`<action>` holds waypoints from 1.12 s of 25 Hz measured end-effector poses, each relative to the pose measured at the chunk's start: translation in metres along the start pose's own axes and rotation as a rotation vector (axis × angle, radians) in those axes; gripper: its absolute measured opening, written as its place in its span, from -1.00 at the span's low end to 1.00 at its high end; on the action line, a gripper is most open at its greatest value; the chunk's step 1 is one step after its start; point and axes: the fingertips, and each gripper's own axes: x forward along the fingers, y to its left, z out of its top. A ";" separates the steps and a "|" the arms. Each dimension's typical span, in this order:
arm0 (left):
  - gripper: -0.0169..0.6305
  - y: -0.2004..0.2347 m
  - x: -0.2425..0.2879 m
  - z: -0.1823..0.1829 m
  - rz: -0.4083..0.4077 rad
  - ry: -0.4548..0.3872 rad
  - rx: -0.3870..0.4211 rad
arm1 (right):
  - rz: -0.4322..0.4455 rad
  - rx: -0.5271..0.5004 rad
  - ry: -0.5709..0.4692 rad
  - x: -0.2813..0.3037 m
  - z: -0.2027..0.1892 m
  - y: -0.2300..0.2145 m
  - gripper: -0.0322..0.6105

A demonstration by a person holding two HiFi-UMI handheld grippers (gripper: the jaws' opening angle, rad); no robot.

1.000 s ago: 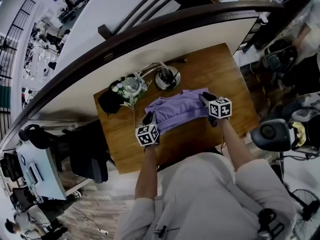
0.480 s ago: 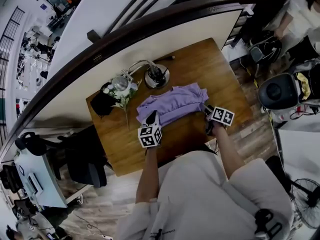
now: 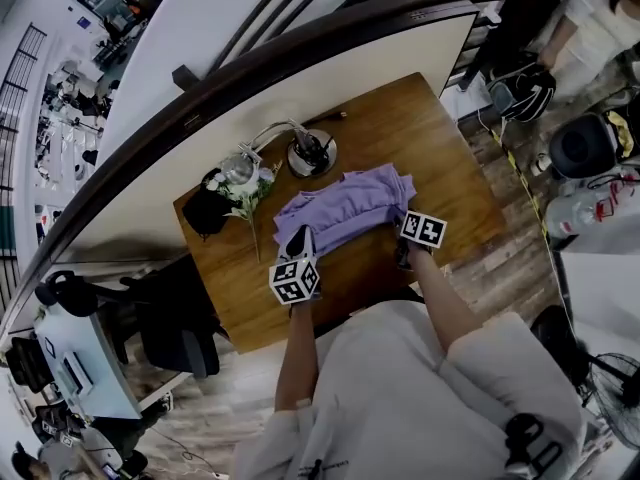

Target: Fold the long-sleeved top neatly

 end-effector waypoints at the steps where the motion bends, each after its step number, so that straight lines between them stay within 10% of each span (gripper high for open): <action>1: -0.86 0.002 -0.002 0.001 0.003 -0.003 -0.004 | 0.001 0.004 -0.013 0.000 0.001 0.000 -0.11; 8: -0.86 0.025 -0.016 -0.007 0.041 0.007 -0.034 | 0.214 0.306 -0.069 -0.001 0.000 0.007 -0.54; 12: -0.86 0.031 -0.020 -0.017 0.049 0.017 -0.039 | 0.283 0.277 -0.114 -0.017 0.014 0.017 -0.62; 28: -0.86 0.069 -0.059 -0.015 0.116 -0.052 -0.107 | 0.403 -0.785 -0.124 -0.070 0.010 0.173 -0.67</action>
